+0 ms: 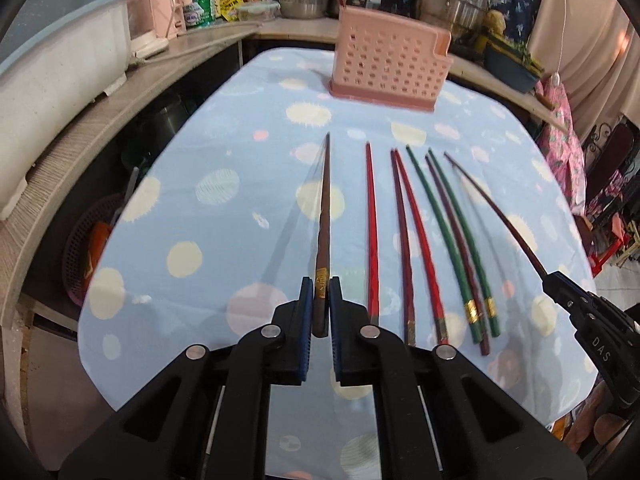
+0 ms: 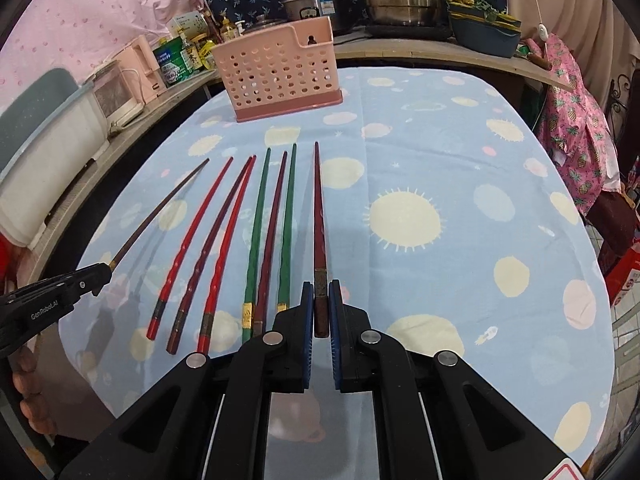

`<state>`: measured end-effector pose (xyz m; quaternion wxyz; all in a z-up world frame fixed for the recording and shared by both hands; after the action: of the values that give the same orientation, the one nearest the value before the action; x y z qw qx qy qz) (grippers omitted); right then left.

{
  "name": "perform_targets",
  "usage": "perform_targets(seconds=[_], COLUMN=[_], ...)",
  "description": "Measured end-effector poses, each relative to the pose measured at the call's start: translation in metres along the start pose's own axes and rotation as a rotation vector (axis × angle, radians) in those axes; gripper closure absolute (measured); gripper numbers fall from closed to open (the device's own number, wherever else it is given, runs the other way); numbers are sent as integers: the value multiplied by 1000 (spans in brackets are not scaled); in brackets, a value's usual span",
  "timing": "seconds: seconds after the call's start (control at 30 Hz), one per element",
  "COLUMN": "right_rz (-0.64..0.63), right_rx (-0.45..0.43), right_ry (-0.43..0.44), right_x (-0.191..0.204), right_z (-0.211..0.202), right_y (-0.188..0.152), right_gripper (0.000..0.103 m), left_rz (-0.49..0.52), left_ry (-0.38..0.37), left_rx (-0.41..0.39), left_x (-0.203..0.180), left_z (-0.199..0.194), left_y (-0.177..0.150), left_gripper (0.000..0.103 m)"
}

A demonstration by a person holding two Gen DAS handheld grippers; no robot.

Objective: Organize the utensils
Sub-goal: 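Lift both chopsticks and carry them with both tools over the pink holder, then lower both chopsticks into the pink holder and open both tools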

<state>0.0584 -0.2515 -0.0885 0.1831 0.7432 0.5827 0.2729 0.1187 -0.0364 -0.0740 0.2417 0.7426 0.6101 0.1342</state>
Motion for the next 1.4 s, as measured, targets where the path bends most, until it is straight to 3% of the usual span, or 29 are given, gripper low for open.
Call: perform_targets(seconds=[0.4, 0.7, 0.83, 1.1, 1.27, 1.4], right_rz=[-34, -30, -33, -29, -24, -37], right_rx=[-221, -296, -350, -457, -466, -434], right_ry=[9, 25, 21, 62, 80, 65], right_x=[1, 1, 6, 18, 23, 20], right_z=[-67, -78, -89, -109, -107, -97], right_y=[109, 185, 219, 297, 310, 288], right_gripper=[96, 96, 96, 96, 96, 96], left_rz=[-31, -47, -66, -70, -51, -11], left_ry=[-12, 9, -6, -41, -22, 22], left_rx=[-191, -310, -346, -461, -448, -322], left_x=[8, 14, 15, 2, 3, 15], left_z=[-64, -87, -96, -133, -126, -76], left_y=[93, 179, 216, 296, 302, 267], left_gripper=[97, 97, 103, 103, 103, 101])
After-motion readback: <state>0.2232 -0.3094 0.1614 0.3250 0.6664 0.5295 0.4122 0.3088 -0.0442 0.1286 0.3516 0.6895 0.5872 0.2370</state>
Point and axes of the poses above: each gripper's, at about its wrist camera, not at the fingertips, and z roughly the way its jaws point, x to its left, y to its top, the point moved 8 cm from there along z, roughly the way its jaws point, and after that the axes turned 4 degrees about x, right-handed, at the moved point
